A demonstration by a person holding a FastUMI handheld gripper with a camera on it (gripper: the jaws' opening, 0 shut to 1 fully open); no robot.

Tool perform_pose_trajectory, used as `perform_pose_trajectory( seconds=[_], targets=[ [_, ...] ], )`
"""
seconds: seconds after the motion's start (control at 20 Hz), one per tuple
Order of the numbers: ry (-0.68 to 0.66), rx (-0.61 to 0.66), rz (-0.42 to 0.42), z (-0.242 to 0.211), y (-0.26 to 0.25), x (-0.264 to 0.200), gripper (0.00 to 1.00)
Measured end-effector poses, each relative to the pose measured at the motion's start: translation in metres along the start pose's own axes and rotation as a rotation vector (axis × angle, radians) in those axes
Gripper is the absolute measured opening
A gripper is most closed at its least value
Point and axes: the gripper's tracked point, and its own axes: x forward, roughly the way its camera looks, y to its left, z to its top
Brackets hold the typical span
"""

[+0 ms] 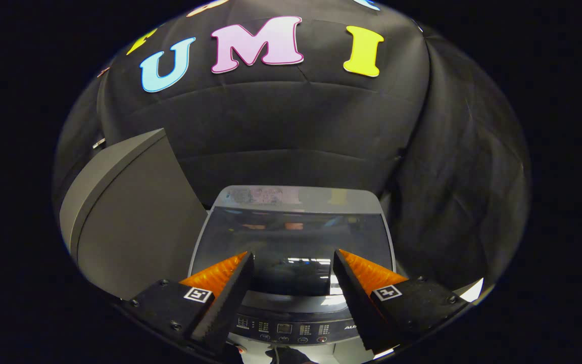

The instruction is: Put the clothes into the washing machine and then close the washing machine lid.

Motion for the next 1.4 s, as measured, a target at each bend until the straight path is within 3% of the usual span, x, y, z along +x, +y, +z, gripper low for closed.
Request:
perform_pose_trajectory(
  seconds=[0.25, 0.4, 0.65, 0.9, 1.4],
  targets=[
    [-0.052, 0.004, 0.008, 0.019, 0.009, -0.008, 0.99],
    [-0.144, 0.035, 0.009, 0.053, 0.014, -0.017, 0.99],
    [-0.372, 0.069, -0.013, 0.128, 0.015, -0.047, 1.00],
    [-0.740, 0.057, -0.071, 0.219, 0.036, -0.127, 1.00],
    [-0.725, 0.034, -0.149, 0.207, 0.120, -0.172, 0.99]
  ],
)
